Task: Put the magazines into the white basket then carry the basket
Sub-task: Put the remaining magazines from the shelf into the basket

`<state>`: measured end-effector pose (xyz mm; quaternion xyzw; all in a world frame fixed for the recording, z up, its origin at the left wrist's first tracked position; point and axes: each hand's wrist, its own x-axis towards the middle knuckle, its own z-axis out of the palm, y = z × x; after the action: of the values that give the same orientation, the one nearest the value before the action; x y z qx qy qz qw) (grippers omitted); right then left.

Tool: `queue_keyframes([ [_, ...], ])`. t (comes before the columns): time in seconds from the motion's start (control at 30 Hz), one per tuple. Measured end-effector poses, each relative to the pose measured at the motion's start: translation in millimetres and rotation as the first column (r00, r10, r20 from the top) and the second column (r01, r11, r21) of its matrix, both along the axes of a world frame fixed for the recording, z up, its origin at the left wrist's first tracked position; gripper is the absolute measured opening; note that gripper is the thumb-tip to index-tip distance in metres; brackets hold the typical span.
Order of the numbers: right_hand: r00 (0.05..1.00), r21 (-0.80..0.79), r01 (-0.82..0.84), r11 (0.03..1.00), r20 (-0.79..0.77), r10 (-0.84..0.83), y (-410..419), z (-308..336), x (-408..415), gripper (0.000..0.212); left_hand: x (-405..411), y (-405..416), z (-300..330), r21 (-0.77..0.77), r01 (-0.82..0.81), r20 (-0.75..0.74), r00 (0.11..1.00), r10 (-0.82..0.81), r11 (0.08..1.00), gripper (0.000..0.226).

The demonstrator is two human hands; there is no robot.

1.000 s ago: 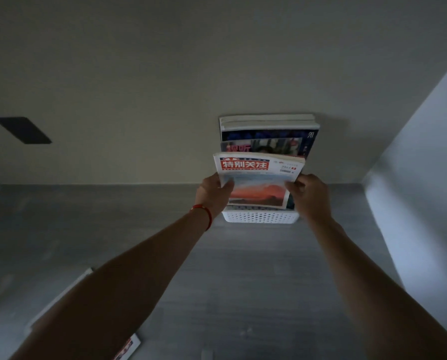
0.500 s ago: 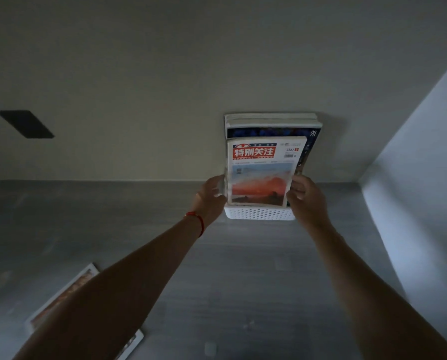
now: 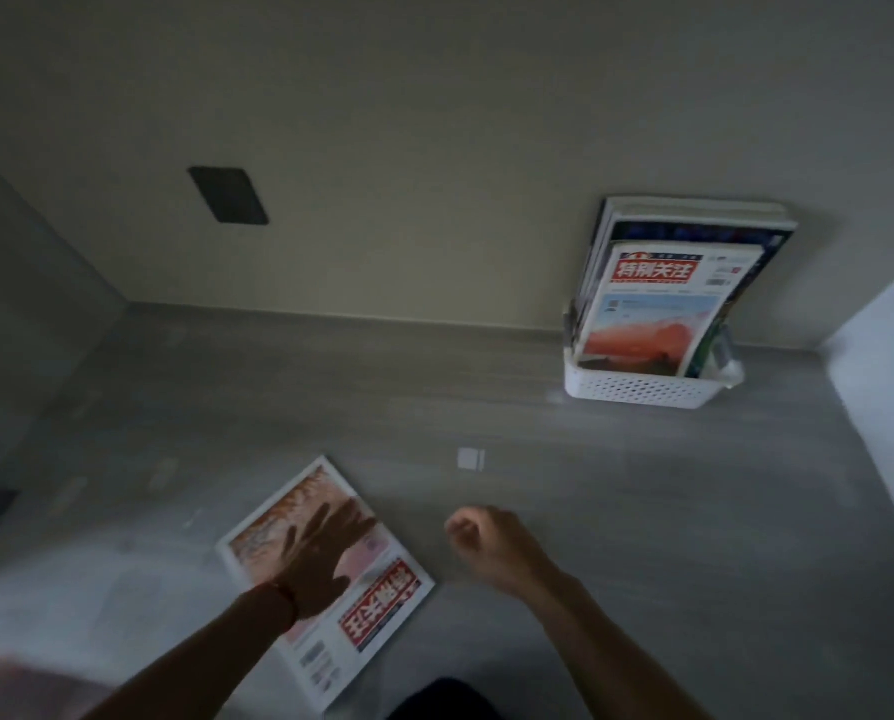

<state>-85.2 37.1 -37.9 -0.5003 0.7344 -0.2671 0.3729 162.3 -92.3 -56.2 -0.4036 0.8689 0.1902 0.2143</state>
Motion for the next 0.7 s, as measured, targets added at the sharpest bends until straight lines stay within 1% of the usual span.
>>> queue_keyframes([
  [0.03, 0.999, 0.065, -0.023, 0.998, -0.035, 0.026, -1, -5, 21, 0.022, 10, -2, -7, 0.019, 0.022, -0.009, 1.0, -0.021, 1.0, 0.082],
  [0.1, 0.992, 0.149, -0.033, 0.988, -0.117, 0.051, -5, -13, 55, 0.024, 18, -4, -14, -0.002, 0.024, -0.073, 0.997, -0.024, 1.0, 0.086],
  [0.23, 0.977, 0.159, 0.11, 0.981, -0.199, -0.077, -12, -21, 93, 0.023, 22, -14, -20, -0.067, 0.039, -0.097, 0.994, -0.046, 0.997, 0.089],
  [0.3, 0.977, 0.197, 0.183, 0.963, -0.146, -0.156, -14, -22, 99, 0.025, 20, -19, -19, -0.053, 0.064, -0.114, 0.991, -0.07, 0.997, 0.092],
  [0.33, 0.975, 0.216, 0.216, 0.952, -0.099, -0.199, -15, -21, 100, 0.023, 17, -21, -17, -0.063, 0.103, -0.115, 0.987, -0.11, 0.993, 0.092],
  [0.4, 0.969, 0.226, 0.248, 0.942, -0.05, -0.243, -15, -19, 103, 0.018, 7, -22, -13, -0.134, 0.227, -0.079, 0.968, -0.239, 0.965, 0.087],
  [0.47, 0.972, 0.201, 0.232, 0.952, -0.015, -0.234, -13, -14, 106, 0.012, -4, -25, -6, -0.232, 0.346, -0.032, 0.931, -0.363, 0.909, 0.073],
  [0.53, 0.975, 0.14, 0.221, 0.965, -0.009, -0.221, -10, -6, 104, 0.012, -14, -30, 4, -0.298, 0.417, -0.011, 0.898, -0.439, 0.859, 0.055],
  [0.57, 0.971, 0.095, 0.239, 0.966, -0.028, -0.238, -9, 0, 99, 0.013, -19, -34, 8, -0.326, 0.422, -0.037, 0.889, -0.457, 0.846, 0.047],
  [0.6, 0.958, 0.041, 0.286, 0.957, -0.041, -0.284, -9, 6, 93, 0.012, -23, -39, 12, -0.351, 0.391, -0.101, 0.887, -0.45, 0.851, 0.042],
  [0.63, 0.931, -0.014, 0.365, 0.931, -0.024, -0.365, -8, 12, 84, 0.012, -31, -43, 17, -0.355, 0.338, -0.191, 0.887, -0.421, 0.872, 0.039],
  [0.67, 0.89, -0.051, 0.455, 0.889, 0.031, -0.454, -6, 19, 73, 0.014, -40, -46, 24, -0.32, 0.279, -0.285, 0.883, -0.373, 0.905, 0.036],
  [0.7, 0.843, -0.068, 0.535, 0.842, 0.103, -0.527, -4, 27, 60, 0.02, -50, -48, 31, -0.255, 0.22, -0.387, 0.869, -0.308, 0.942, 0.034],
])
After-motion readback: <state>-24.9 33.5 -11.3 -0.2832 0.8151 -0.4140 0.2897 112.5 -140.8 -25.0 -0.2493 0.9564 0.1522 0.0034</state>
